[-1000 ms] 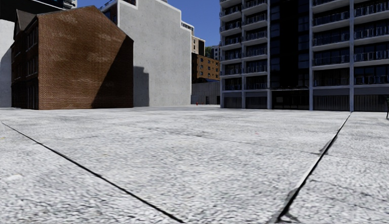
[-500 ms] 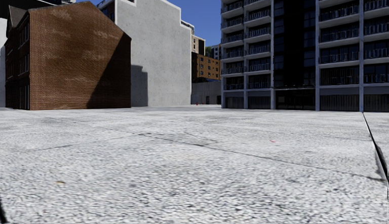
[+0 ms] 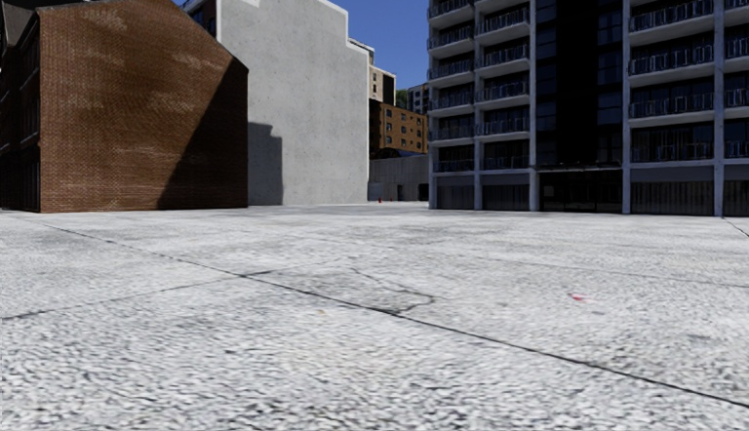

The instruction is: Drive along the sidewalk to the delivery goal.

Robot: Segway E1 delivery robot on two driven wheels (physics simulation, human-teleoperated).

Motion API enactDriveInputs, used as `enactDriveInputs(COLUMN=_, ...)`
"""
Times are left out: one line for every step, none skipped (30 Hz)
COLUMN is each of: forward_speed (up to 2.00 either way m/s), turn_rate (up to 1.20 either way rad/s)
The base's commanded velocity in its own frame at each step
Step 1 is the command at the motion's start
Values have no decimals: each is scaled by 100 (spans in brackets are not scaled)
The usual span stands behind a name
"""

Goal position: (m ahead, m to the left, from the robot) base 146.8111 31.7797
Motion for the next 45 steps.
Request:
enactDriveInputs(forward_speed=200, turn_rate=0)
enactDriveInputs(forward_speed=200, turn_rate=0)
enactDriveInputs(forward_speed=200, turn_rate=0)
enactDriveInputs(forward_speed=200, turn_rate=0)
enactDriveInputs(forward_speed=200, turn_rate=0)
enactDriveInputs(forward_speed=200, turn_rate=0)
enactDriveInputs(forward_speed=200, turn_rate=0)
enactDriveInputs(forward_speed=200, turn_rate=0)
enactDriveInputs(forward_speed=200, turn_rate=0)
enactDriveInputs(forward_speed=200, turn_rate=0)
enactDriveInputs(forward_speed=200, turn_rate=0)
enactDriveInputs(forward_speed=200, turn_rate=0)
enactDriveInputs(forward_speed=200, turn_rate=0)
enactDriveInputs(forward_speed=200, turn_rate=0)
enactDriveInputs(forward_speed=200, turn_rate=0)
enactDriveInputs(forward_speed=200, turn_rate=0)
enactDriveInputs(forward_speed=200, turn_rate=0)
enactDriveInputs(forward_speed=200, turn_rate=0)
enactDriveInputs(forward_speed=200, turn_rate=0)
enactDriveInputs(forward_speed=200, turn_rate=0)
enactDriveInputs(forward_speed=200, turn_rate=0)
enactDriveInputs(forward_speed=200, turn_rate=0)
enactDriveInputs(forward_speed=200, turn_rate=0)
enactDriveInputs(forward_speed=200, turn_rate=0)
enactDriveInputs(forward_speed=200, turn_rate=0)
enactDriveInputs(forward_speed=200, turn_rate=0)
enactDriveInputs(forward_speed=200, turn_rate=0)
enactDriveInputs(forward_speed=200, turn_rate=0)
enactDriveInputs(forward_speed=200, turn_rate=0)
enactDriveInputs(forward_speed=200, turn_rate=0)
enactDriveInputs(forward_speed=200, turn_rate=0)
enactDriveInputs(forward_speed=200, turn_rate=0)
enactDriveInputs(forward_speed=200, turn_rate=0)
enactDriveInputs(forward_speed=200, turn_rate=0)
enactDriveInputs(forward_speed=200, turn_rate=0)
enactDriveInputs(forward_speed=200, turn_rate=0)
enactDriveInputs(forward_speed=200, turn_rate=0)
enactDriveInputs(forward_speed=200, turn_rate=0)
enactDriveInputs(forward_speed=200, turn_rate=0)
enactDriveInputs(forward_speed=200, turn_rate=0)
enactDriveInputs(forward_speed=200, turn_rate=0)
enactDriveInputs(forward_speed=200, turn_rate=0)
enactDriveInputs(forward_speed=200, turn_rate=0)
enactDriveInputs(forward_speed=200, turn_rate=0)
enactDriveInputs(forward_speed=200, turn_rate=0)
